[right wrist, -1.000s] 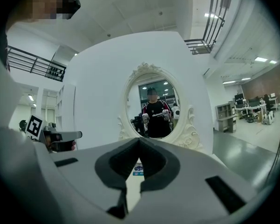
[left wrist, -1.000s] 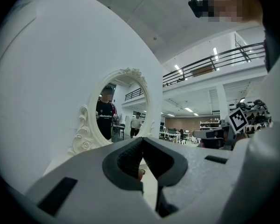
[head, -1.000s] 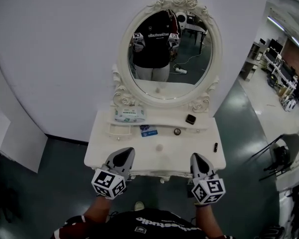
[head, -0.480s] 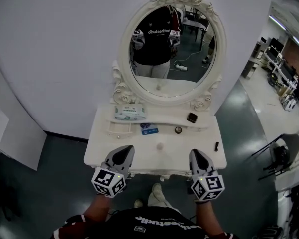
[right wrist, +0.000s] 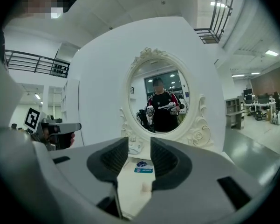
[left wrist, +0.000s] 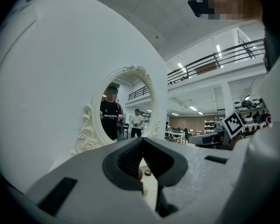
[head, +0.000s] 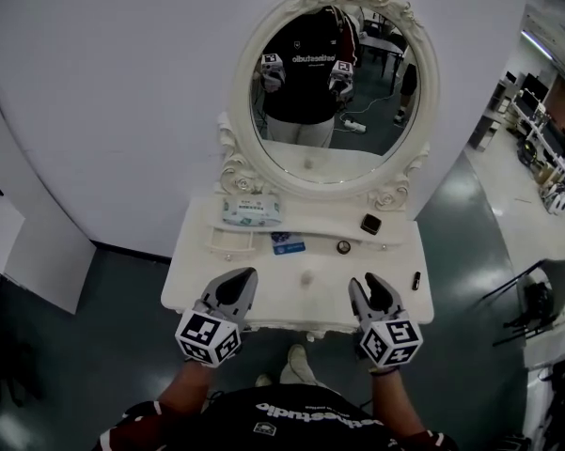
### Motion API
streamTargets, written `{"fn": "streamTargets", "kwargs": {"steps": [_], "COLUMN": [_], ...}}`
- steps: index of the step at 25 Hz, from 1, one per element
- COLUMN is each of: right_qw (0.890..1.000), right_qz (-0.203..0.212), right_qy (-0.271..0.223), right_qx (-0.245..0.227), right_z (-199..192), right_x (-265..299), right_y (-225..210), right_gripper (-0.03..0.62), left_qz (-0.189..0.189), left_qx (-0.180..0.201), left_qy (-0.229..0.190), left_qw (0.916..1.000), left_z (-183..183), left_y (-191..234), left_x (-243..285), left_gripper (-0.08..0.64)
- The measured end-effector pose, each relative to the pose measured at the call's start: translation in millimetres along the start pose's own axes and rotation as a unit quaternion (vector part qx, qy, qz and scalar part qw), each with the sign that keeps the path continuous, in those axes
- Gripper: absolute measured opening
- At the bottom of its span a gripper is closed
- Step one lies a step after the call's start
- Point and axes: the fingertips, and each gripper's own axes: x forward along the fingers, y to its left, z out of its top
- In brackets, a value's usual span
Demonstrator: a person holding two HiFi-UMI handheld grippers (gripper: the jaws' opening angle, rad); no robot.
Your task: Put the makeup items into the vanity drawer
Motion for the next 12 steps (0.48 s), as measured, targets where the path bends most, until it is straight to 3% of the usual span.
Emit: {"fn": "streamTargets", "kwargs": {"steps": [12], "right_qw": [0.997], "right_qz": [0.046], "right_qy": [0.058], "right_qx": [0.004], "right_z": [-41.3], "right_x": [50.2], "right_y": [-11.0], "right_gripper": [0.153], "left_qz": [0.024], "left_qx": [0.007], "left_qy": [0.011], "left_qw": [0.9996], "left_z": [-7.0], "left_y": [3.6], "left_x": [14.2], "left_gripper": [0.006]}}
